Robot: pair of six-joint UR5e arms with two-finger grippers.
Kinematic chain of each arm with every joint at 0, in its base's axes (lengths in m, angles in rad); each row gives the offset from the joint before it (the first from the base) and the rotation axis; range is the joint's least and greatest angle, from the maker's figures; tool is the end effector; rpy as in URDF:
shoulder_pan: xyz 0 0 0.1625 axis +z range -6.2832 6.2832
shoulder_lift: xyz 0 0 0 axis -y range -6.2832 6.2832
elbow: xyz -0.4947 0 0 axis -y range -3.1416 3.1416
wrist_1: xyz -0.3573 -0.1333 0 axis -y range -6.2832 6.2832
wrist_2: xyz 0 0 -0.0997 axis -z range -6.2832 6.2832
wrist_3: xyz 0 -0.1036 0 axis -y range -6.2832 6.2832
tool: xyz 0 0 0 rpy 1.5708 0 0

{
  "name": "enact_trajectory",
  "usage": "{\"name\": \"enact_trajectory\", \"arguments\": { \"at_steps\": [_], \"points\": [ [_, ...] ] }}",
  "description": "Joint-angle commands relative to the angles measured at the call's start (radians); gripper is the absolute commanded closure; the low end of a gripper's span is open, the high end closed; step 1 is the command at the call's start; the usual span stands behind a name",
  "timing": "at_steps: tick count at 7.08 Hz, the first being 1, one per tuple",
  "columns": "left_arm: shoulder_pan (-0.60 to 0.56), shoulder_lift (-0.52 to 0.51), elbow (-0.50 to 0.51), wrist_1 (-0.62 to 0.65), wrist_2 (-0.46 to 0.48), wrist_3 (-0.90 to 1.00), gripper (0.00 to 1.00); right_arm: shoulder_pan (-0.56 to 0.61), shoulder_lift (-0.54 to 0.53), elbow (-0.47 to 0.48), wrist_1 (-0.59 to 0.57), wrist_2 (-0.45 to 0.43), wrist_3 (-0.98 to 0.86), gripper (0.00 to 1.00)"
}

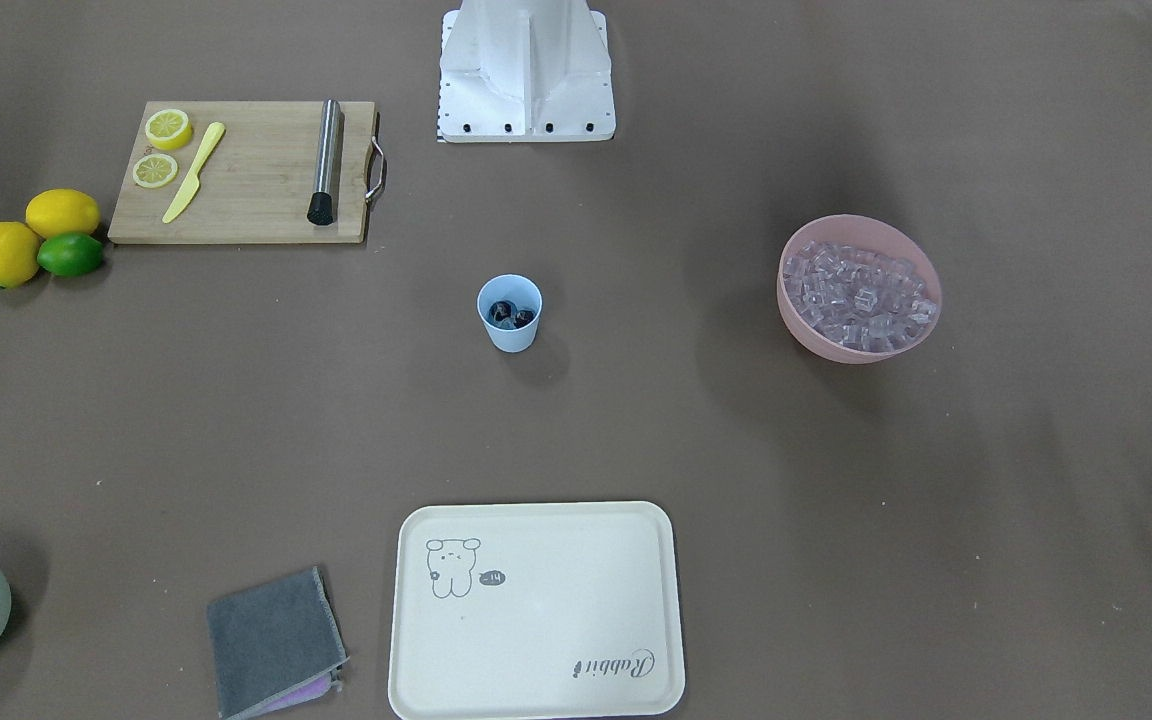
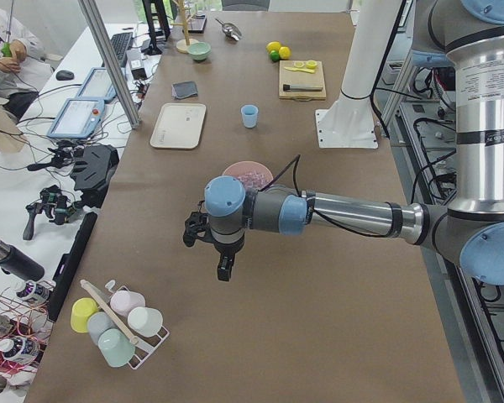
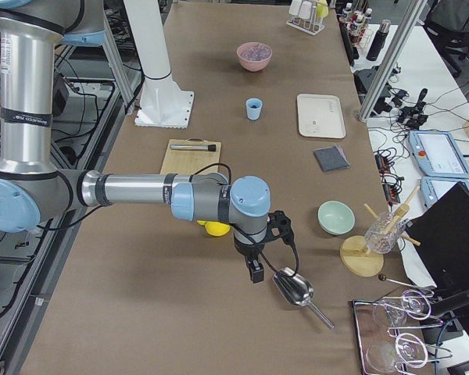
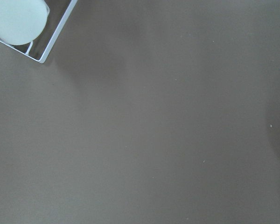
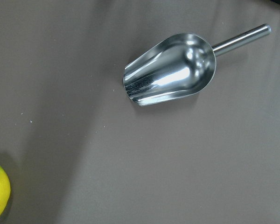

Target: Put ice and cherries in cup

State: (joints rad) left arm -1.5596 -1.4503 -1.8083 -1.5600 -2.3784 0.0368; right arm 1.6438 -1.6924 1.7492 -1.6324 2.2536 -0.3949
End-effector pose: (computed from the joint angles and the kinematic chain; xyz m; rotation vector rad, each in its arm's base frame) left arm -0.0539 -0.4028 0.6725 0.1107 0.8057 0.0882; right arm 0.0966 -0.3900 0.7141 0.1544 -0.6680 -0.3076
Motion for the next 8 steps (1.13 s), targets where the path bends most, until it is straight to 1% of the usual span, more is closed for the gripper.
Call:
{"name": "enact_trajectory", "arguments": {
  "at_steps": [1, 2, 8],
  "points": [
    [-0.013, 0.001, -0.003, 0.0, 0.001, 0.0, 0.02, -0.031, 0.002, -0.002, -0.001, -0.008, 0.005, 0.0],
    [-0.013, -0.001, 0.003, 0.0, 0.002, -0.002, 0.02, -0.038, 0.003, -0.002, -0.001, -0.022, 0.005, 0.0],
    [-0.013, -0.001, -0.003, 0.002, 0.002, -0.006, 0.02, -0.038, 0.002, 0.004, -0.001, -0.022, 0.005, 0.0]
  ]
}}
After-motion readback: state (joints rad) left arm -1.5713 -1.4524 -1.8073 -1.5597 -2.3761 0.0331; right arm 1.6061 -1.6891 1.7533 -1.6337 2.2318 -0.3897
